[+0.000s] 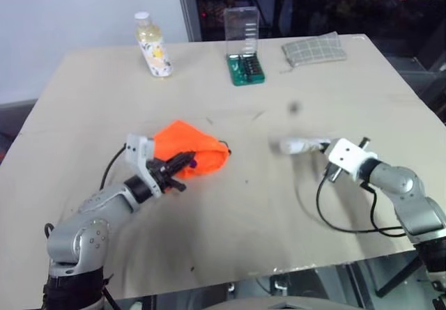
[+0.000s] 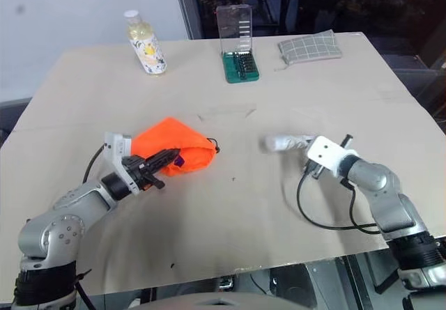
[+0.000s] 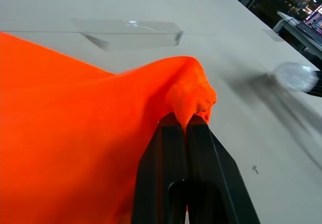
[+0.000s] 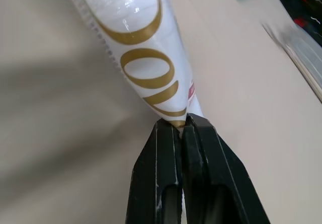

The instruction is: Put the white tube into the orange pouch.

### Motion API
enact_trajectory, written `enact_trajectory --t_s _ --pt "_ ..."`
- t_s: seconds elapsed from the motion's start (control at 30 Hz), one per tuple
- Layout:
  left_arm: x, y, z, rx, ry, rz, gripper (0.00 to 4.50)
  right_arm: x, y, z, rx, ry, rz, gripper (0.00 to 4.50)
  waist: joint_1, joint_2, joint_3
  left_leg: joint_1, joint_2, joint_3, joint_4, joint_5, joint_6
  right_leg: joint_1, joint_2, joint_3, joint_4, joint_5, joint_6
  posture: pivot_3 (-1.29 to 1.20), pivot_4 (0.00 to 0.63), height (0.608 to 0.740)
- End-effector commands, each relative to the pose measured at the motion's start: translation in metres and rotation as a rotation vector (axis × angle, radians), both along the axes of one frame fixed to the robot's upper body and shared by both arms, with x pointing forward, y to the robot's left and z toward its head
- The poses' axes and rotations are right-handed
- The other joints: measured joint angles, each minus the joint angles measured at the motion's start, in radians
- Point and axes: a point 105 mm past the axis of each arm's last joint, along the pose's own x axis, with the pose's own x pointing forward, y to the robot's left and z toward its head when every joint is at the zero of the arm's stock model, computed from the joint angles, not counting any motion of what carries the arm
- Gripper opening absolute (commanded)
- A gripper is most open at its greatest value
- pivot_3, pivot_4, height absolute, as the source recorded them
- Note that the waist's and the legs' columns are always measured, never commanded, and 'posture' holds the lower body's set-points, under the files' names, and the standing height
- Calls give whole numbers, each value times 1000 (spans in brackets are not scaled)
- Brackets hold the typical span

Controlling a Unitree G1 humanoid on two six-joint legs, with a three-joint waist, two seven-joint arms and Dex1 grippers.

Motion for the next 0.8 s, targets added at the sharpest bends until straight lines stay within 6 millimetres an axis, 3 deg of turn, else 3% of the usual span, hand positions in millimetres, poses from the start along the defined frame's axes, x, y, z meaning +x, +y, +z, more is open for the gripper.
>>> enact_trajectory --t_s 0.03,0.13,0.27,0.47,0.63,0.8 --pt "0 -12 13 -7 -55 -47 0 -24 47 13 31 32 141 31 1 -1 0 -1 0 -1 0 0 0 0 0 -1 -1 0 0 0 150 740" --pt "0 -20 15 -26 -56 -75 0 -25 90 6 50 75 164 31 -1 -1 1 -2 0 -1 0 0 -1 -2 0 -2 -1 0 0 0 150 740" --pt "0 -23 16 -32 -57 -85 0 -16 112 5 39 76 133 31 0 -1 1 -9 0 -2 3 0 -1 -7 0 -3 0 2 -4 0 150 740" --pt "-4 -25 17 -32 -58 -96 0 13 116 7 -17 59 -48 31 1 -1 1 -11 -1 -5 4 2 -1 -8 2 -6 0 3 -4 0 150 740" --pt "-4 -25 18 -41 -59 -88 0 17 127 8 -108 17 -70 31 -4 -1 1 -11 -2 -5 3 2 -2 -7 5 -6 0 5 0 0 150 740" --pt "-2 -28 19 -55 -57 -90 0 13 151 13 -70 35 -40 31 -9 -1 1 -11 -1 -6 3 4 -4 -7 7 -7 0 4 1 0 150 740"
